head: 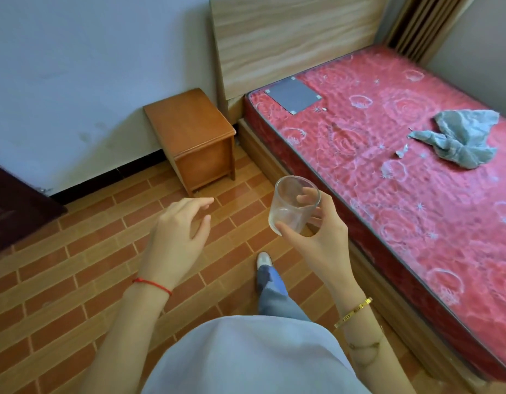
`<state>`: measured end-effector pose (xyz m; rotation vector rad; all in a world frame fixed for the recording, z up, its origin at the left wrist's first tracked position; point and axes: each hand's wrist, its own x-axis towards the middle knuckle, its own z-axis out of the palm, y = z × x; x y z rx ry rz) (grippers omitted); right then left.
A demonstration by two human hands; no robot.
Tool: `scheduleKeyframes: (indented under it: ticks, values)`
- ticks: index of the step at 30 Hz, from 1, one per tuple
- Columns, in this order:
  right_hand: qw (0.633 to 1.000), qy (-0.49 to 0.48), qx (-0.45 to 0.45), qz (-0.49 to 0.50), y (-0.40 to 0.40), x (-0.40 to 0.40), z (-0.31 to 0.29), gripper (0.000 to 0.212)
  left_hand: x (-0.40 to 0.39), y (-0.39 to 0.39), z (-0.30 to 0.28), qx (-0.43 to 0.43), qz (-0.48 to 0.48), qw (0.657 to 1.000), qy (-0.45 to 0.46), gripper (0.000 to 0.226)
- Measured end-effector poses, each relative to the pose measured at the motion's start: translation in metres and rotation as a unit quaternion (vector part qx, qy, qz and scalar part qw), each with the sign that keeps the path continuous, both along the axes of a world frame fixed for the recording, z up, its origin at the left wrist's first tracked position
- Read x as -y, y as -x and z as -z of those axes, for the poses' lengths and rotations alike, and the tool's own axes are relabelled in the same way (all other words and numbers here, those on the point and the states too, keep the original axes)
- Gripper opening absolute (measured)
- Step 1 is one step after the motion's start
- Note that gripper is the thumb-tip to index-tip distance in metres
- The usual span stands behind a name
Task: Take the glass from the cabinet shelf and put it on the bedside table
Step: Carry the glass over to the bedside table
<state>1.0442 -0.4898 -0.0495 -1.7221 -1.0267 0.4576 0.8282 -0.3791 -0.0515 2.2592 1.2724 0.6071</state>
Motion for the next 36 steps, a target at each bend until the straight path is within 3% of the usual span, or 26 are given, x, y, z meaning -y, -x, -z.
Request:
scheduleKeyframes:
  ticks: [17, 36]
  values:
    - [0.99, -0.01, 0.033, -0.139, -0.154, -0.299, -0.003, 0.067, -0.229, -0.132, -0.015, 0.007, -0.154, 0.988, -0.029, 0.03]
    - [0.973, 0.018, 0.012, -0.228, -0.153, -0.585, 0.041, 0.068, -0.464, -0.129, 0.018, 0.013, -0.265, 0.964, -0.003, 0.031]
